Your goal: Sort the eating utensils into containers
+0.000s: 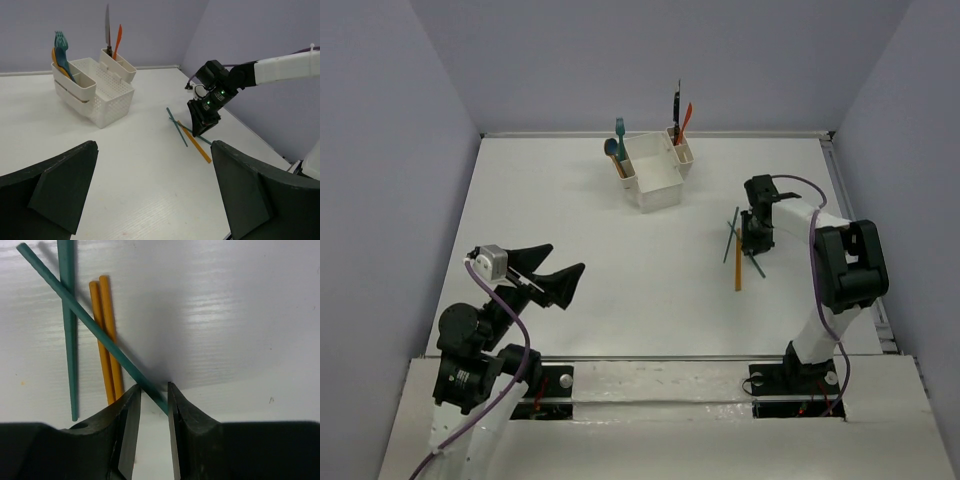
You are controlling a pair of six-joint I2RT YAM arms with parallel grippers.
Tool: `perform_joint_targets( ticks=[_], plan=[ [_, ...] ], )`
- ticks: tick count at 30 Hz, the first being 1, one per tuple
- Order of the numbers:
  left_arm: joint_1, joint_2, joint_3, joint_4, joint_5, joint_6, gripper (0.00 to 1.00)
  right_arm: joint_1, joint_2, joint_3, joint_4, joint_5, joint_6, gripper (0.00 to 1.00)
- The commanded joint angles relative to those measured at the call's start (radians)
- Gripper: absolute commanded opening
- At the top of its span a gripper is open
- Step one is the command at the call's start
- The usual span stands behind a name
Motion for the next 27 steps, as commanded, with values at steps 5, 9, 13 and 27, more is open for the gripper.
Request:
perform_joint_targets(
  ticks=[5, 9, 13, 27],
  plan=[
    [-0.004, -0.003, 0.019, 0.029, -0.011, 0.008, 0.99, -0.006, 0.025, 0.036, 0.011, -0.050, -0.040, 0.14],
    [-0.004, 0.006, 0.020, 0.030, -0.011, 0.008, 0.99, -0.006, -0.004, 0.046, 0.013, -0.056, -0.051, 0.04],
    [-0.004, 0.015, 0.017, 0.033, -0.008, 0.008, 0.99, -0.006, -0.035, 0.053, 0.007, -0.069, -0.058, 0.00],
    [0.005, 0.087, 0.014, 0.038, 0.006, 0.005, 0.99, 0.157, -0.284, 0.084, 0.668, -0.174, 0.064, 0.00]
  ],
)
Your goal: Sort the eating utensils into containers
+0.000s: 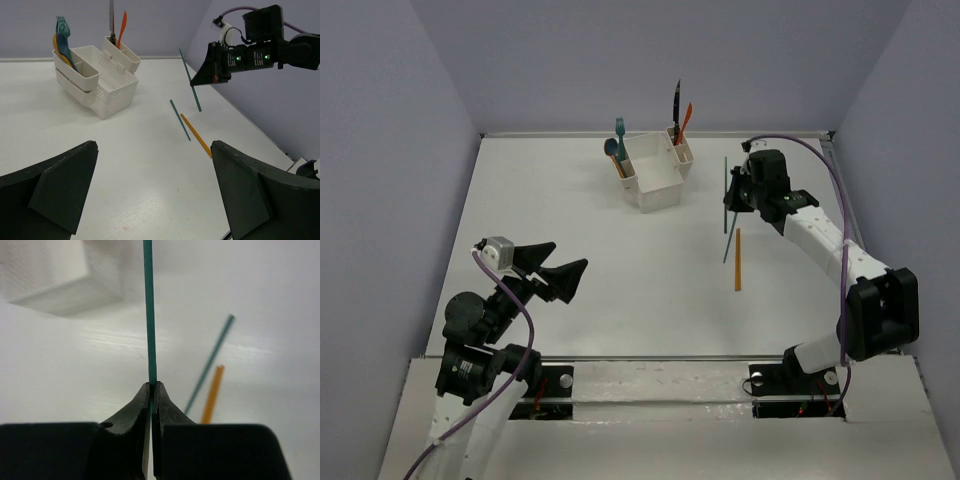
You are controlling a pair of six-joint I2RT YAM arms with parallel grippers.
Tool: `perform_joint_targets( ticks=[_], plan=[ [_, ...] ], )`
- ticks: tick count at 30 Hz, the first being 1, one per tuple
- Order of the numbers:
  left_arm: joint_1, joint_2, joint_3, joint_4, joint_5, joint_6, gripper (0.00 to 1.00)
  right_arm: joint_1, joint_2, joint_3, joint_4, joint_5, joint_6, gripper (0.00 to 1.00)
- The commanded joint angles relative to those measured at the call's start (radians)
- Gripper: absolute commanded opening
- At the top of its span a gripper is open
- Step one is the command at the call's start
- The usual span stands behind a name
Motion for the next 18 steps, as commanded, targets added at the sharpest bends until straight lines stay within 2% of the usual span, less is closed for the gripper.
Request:
perform_joint_targets(
  ticks=[1, 4, 9, 14, 18],
  plan=[
    [0.005, 0.039, 0.012, 0.040, 0.012, 0.005, 0.99, 0.057, 0.027, 0.044, 0.504, -0.050, 0.080, 0.00],
    [0.016, 0.050, 0.012, 0.043, 0.022, 0.007, 0.99, 0.081, 0.083, 0.089, 0.702, -0.011, 0.087, 0.00],
    [0.046, 0.046, 0.009, 0.061, 0.073, 0.016, 0.99, 0.112, 0.254, 0.200, 0.938, 0.072, 0.058, 0.00],
    [0.068, 0.053, 0.008, 0.067, 0.070, 0.016, 0.99, 0.112, 0.408, 0.358, 1.012, 0.085, -0.003, 0.00],
    [0.086, 0.063, 0.006, 0.067, 0.071, 0.015, 0.99, 0.121, 0.516, 0.412, 1.049, 0.103, -0.058, 0.00]
  ],
)
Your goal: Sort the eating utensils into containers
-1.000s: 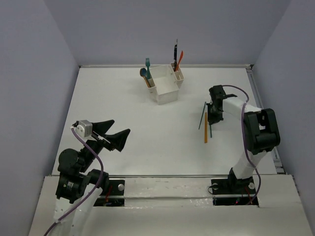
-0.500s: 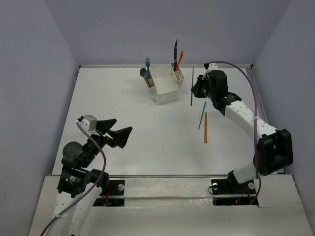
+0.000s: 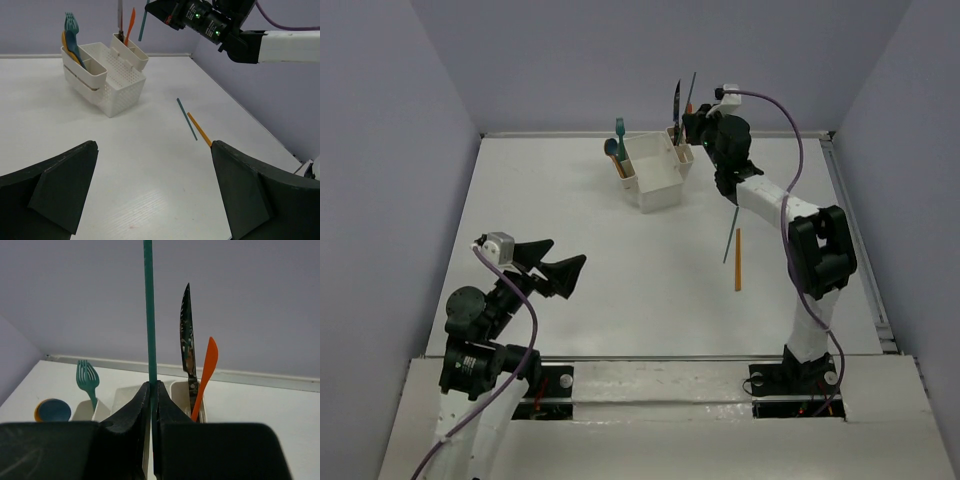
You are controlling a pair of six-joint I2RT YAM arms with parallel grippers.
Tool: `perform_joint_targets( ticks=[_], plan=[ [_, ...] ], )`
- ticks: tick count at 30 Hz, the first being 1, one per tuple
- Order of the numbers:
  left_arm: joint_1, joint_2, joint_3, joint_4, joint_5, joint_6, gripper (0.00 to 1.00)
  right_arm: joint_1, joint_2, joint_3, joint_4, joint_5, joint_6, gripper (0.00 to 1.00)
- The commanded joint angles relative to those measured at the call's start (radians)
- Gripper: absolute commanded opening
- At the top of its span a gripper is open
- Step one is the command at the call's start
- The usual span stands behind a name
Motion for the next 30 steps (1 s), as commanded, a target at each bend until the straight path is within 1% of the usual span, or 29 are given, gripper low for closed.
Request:
perform_joint_targets(
  ticks=[1, 5, 10, 16, 20, 26, 28, 29, 30],
  plan=[
    [0.015, 0.021, 0.006, 0.055, 0.022, 0.010, 0.99, 0.016, 0.074, 0.087, 0.159, 0.040, -0.093, 0.00],
    [0.024, 0.024, 0.005, 0.057, 0.019, 0.007, 0.99, 0.016, 0.110, 0.072, 0.217, 0.060, -0.128, 0.00],
    [0.033, 0.036, 0.003, 0.057, 0.024, 0.009, 0.99, 0.016, 0.104, 0.002, 0.280, 0.075, -0.139, 0.00],
    [0.033, 0.041, 0.003, 0.058, 0.028, 0.009, 0.99, 0.016, 0.091, -0.040, 0.303, 0.086, -0.168, 0.00],
    [0.042, 0.038, 0.003, 0.058, 0.028, 0.009, 0.99, 0.016, 0.101, -0.064, 0.292, 0.095, -0.165, 0.00],
    [0.042, 0.036, 0.003, 0.058, 0.030, 0.010, 0.99, 0.016, 0.091, -0.116, 0.323, 0.075, -0.155, 0.00],
    [0.042, 0.038, 0.003, 0.058, 0.030, 0.010, 0.99, 0.016, 0.081, -0.133, 0.326, 0.049, -0.155, 0.05],
    [0.042, 0.039, 0.005, 0.057, 0.028, 0.009, 0.99, 0.027, 0.080, -0.139, 0.325, 0.037, -0.156, 0.13],
    [0.042, 0.039, 0.003, 0.058, 0.028, 0.009, 0.99, 0.027, 0.077, -0.144, 0.325, 0.032, -0.159, 0.18]
  ],
)
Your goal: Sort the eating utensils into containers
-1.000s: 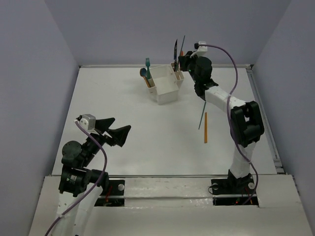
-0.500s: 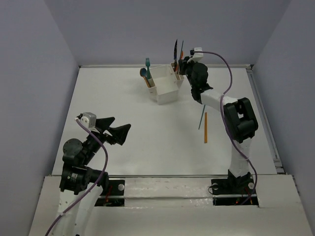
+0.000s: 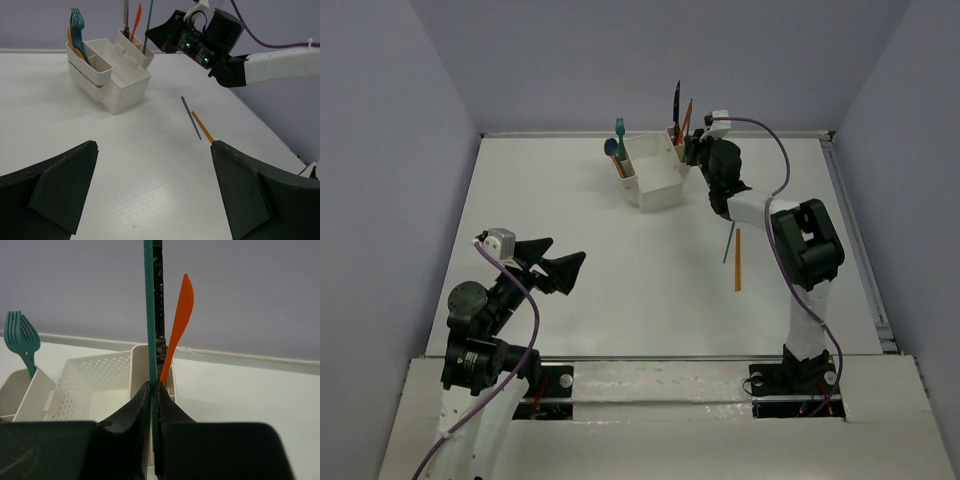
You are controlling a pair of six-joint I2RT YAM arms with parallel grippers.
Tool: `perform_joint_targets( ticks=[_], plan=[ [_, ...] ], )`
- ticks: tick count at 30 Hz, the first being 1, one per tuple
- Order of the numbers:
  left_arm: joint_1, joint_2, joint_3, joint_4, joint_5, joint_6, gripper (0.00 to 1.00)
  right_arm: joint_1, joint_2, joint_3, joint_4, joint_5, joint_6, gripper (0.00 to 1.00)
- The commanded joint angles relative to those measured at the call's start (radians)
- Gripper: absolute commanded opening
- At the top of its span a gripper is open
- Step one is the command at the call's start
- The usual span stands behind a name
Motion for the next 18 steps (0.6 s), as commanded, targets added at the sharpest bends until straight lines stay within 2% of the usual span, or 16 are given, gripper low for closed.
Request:
perform_joint_targets(
  ticks=[1, 2, 3, 7, 12, 16, 17, 18],
  plan=[
    [0.007, 0.010, 0.003, 0.050, 0.014, 0.009, 0.99, 0.020, -0.053, -0.031, 0.088, -0.033, -0.024, 0.23],
    [0.007, 0.009, 0.005, 0.049, 0.012, 0.011, 0.99, 0.031, -0.055, -0.035, 0.084, -0.031, -0.029, 0.27],
    [0.007, 0.010, 0.005, 0.049, 0.013, 0.011, 0.99, 0.031, -0.064, -0.043, 0.082, -0.033, -0.034, 0.35],
    [0.007, 0.007, 0.003, 0.049, 0.010, 0.011, 0.99, 0.031, -0.116, -0.092, 0.064, 0.005, -0.028, 0.50],
    [0.016, 0.015, 0.005, 0.049, 0.010, 0.011, 0.99, 0.040, -0.223, -0.108, -0.063, 0.105, -0.025, 0.51],
    [0.036, 0.009, 0.003, 0.047, 0.010, 0.009, 0.99, 0.040, -0.378, -0.222, -0.137, 0.153, 0.018, 0.50],
    [0.036, 0.007, 0.003, 0.049, 0.009, 0.008, 0.99, 0.040, -0.415, -0.250, -0.163, 0.159, 0.031, 0.48],
    [0.036, 0.003, 0.003, 0.049, 0.007, 0.008, 0.99, 0.040, -0.444, -0.276, -0.201, 0.166, 0.049, 0.40]
  ],
)
